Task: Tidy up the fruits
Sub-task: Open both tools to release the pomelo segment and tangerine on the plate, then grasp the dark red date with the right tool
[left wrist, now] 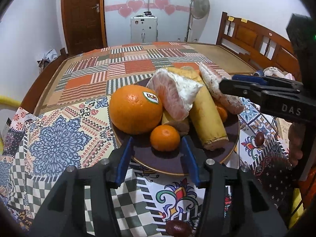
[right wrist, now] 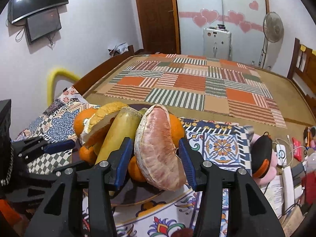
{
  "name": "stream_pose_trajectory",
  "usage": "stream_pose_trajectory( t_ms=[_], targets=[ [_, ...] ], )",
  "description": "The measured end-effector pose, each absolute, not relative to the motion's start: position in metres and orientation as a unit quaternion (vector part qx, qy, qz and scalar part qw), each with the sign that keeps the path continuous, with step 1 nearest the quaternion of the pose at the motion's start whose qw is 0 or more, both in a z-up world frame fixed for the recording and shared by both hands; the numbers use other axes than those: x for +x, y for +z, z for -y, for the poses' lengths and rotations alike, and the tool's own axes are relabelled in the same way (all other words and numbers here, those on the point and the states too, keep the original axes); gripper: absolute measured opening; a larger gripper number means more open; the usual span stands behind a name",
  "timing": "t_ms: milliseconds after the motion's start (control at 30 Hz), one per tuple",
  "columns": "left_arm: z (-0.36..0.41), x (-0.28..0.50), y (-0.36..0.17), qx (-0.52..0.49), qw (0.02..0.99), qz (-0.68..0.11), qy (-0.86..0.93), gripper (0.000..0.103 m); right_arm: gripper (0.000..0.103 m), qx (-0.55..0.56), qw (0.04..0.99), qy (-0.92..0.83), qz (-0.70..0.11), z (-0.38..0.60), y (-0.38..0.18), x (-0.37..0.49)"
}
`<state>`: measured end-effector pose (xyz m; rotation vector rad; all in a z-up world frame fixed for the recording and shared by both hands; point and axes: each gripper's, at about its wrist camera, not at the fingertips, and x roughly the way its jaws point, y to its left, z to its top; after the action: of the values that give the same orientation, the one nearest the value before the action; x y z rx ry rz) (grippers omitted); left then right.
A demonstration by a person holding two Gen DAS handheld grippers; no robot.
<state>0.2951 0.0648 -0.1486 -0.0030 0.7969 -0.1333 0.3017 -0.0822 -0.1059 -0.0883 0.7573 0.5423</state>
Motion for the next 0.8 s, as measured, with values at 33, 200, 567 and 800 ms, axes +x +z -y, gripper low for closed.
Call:
stream_pose_trajectory(
  t_ms=[33,200,567,800],
  targets=[
    [-0.066,0.292,-0.145,-0.003,0.921,-0.385,-0.064,0.051,0.046,-0.047,0.896,0.258,-0.359,0.084,-0.102,0.297],
    [-0.073,0.275,-0.131,-0.005,0.926,-0.373,-0.059,0.051,0.051,-0.068,0.905,0.249,-0.338,0.093,-0.09,0.275],
    [-0.081,0.229,-0.117,-0.011,0.925,-0.376,-0.059,0.051,0.051,-0.078,0.91,0.235,-0.332,0.118,-0.086,0.233],
    [-0.075,0.209,-0.129,-0.017,0.915,-0.397,-0.065,0.051,0.051,-0.08,0.905,0.221,-0.354,0.132,-0.106,0.219]
  ],
)
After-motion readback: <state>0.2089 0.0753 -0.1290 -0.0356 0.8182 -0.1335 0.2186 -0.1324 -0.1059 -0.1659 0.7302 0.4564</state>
